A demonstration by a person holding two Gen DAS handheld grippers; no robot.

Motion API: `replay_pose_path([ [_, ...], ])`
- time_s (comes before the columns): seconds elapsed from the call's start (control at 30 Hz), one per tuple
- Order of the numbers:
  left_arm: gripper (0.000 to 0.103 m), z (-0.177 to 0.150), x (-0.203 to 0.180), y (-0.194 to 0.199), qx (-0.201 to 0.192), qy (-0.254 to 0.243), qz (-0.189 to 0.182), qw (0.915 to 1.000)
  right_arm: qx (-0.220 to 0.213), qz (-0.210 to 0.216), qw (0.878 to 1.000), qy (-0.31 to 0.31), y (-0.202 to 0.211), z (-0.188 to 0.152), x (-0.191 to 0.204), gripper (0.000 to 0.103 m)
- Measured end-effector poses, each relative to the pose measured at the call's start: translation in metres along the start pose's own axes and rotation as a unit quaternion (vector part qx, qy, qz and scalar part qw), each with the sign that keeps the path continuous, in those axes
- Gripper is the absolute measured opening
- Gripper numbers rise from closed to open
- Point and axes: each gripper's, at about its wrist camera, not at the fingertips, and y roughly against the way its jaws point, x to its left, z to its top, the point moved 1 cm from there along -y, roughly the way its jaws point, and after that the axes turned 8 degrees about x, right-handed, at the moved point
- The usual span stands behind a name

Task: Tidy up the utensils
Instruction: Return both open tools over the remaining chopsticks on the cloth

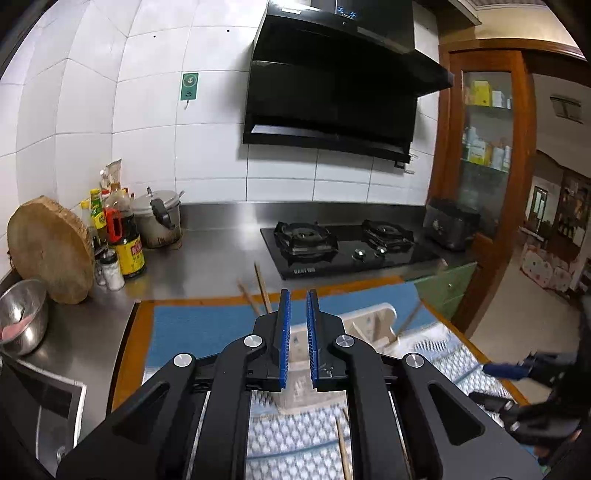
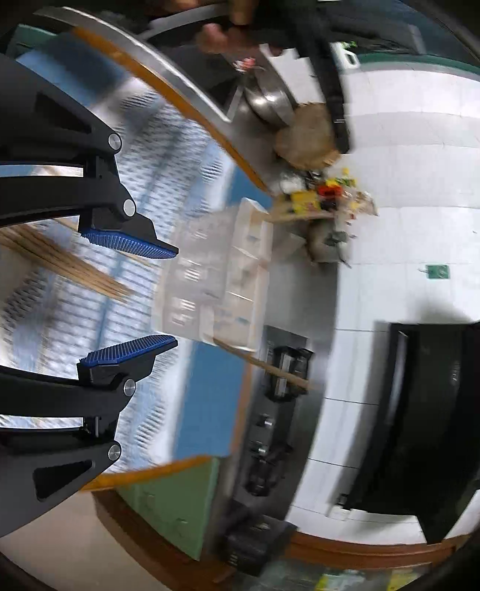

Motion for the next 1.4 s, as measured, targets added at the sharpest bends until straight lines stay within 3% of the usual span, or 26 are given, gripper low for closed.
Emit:
replay_pose_path([
  [0.2, 0.009, -0.062, 0.002, 0.024, 0.027, 0.012, -0.012, 0.9995, 0.041, -0.001, 0.999, 0.001, -0.010, -0.076, 0.029, 0.042],
  [0.5, 0.018, -0.151, -0.004, 0.034, 0.081, 0.033, -0.026, 0.9958, 0.085, 0.015, 0.996, -0.036, -0.028, -0.142, 0.048, 0.025],
  [0.57, 0.024, -0.168, -0.006, 0.032, 0.093, 0.039, -0.034, 0.9943, 0.093, 0.020, 0.994, -0.045, -0.034, -0.149, 0.049, 0.023],
  [0.9, 0.031, -0.231, -0.024, 0.015, 0.152, 0.037, -0.037, 0.9869, 0.112, 0.030, 0.991, -0.066, -0.049, -0.162, 0.053, 0.015],
  [1.4, 0.033, -0.259, -0.046, -0.007, 0.194, 0.018, -0.046, 0.9797, 0.118, 0.018, 0.990, -0.069, -0.056, -0.163, 0.055, 0.013],
])
